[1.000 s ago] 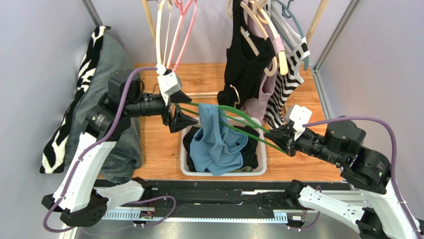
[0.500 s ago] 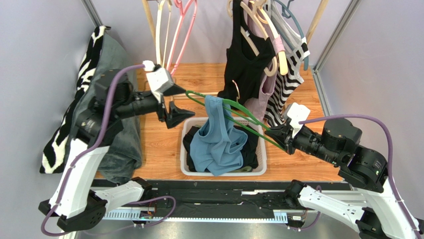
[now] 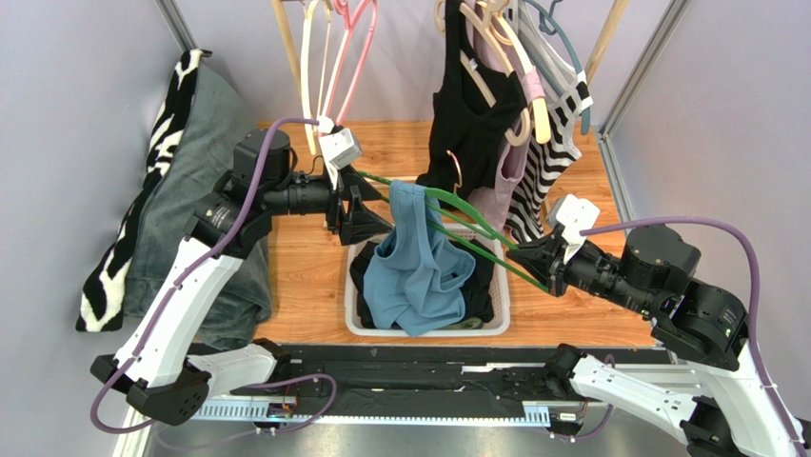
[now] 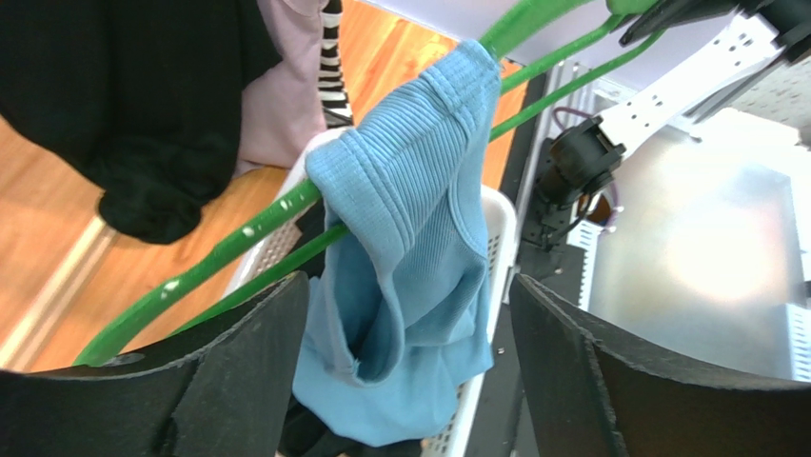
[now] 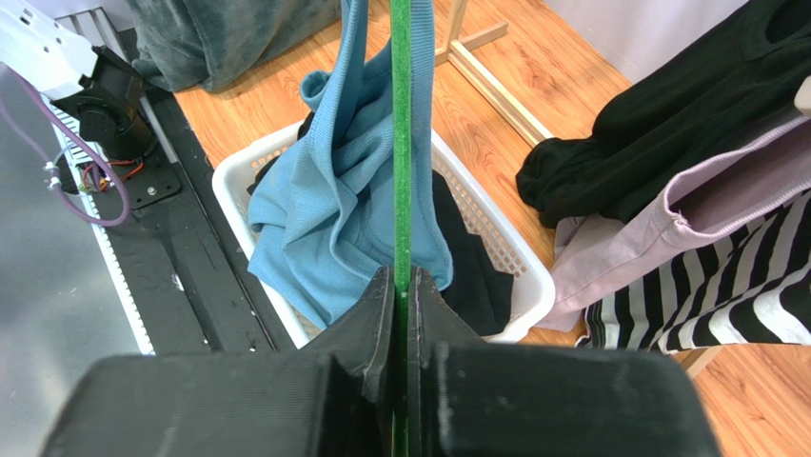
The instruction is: Remove the tank top from the hanger
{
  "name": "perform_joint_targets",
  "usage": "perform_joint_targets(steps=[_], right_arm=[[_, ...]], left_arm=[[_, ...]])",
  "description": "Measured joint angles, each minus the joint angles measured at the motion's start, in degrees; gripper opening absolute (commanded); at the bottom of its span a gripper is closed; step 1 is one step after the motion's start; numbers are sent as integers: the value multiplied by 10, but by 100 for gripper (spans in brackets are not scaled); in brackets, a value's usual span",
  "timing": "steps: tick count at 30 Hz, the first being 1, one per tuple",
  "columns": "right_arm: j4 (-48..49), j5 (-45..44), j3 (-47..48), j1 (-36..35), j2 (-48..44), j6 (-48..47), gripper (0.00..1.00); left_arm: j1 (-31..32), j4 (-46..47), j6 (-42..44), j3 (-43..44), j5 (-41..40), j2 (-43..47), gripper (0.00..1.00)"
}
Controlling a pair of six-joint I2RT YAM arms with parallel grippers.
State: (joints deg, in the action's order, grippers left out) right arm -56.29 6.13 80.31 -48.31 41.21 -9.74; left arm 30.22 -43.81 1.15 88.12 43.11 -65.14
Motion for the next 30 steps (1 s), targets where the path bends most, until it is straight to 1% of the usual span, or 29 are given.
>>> perform_joint_targets(steps=[1, 3, 4, 8, 9, 11, 12, 14, 21, 27, 30], right_arm=[[0, 1, 0, 0, 0, 1, 0], [0, 3, 0, 0, 0, 3, 0], [0, 4, 0, 0, 0, 4, 0], [0, 4, 0, 0, -1, 5, 0], [0, 4, 0, 0, -1, 5, 0], [0, 5, 0, 0, -1, 6, 0], [0, 5, 0, 0, -1, 7, 0], [0, 5, 0, 0, -1, 7, 0], [-1, 4, -1, 0, -7, 9, 0], [-19, -1, -2, 0, -38, 23, 0], [-53, -2, 6, 0, -60, 35, 0]], left_arm=[[0, 6, -8, 0, 3, -4, 75], [0, 18, -21, 0, 12, -16, 66], [0, 22, -29, 0, 17, -21, 58], [0, 38, -52, -2, 33, -41, 48], [0, 40, -55, -3, 34, -42, 36], [0, 42, -61, -3, 36, -44, 22], [0, 44, -62, -3, 37, -44, 8], [0, 46, -63, -3, 38, -44, 0], [-2, 45, -62, 14, 37, -43, 0], [-16, 33, -53, 107, 24, -45, 0], [-18, 31, -44, 146, -4, -45, 0]])
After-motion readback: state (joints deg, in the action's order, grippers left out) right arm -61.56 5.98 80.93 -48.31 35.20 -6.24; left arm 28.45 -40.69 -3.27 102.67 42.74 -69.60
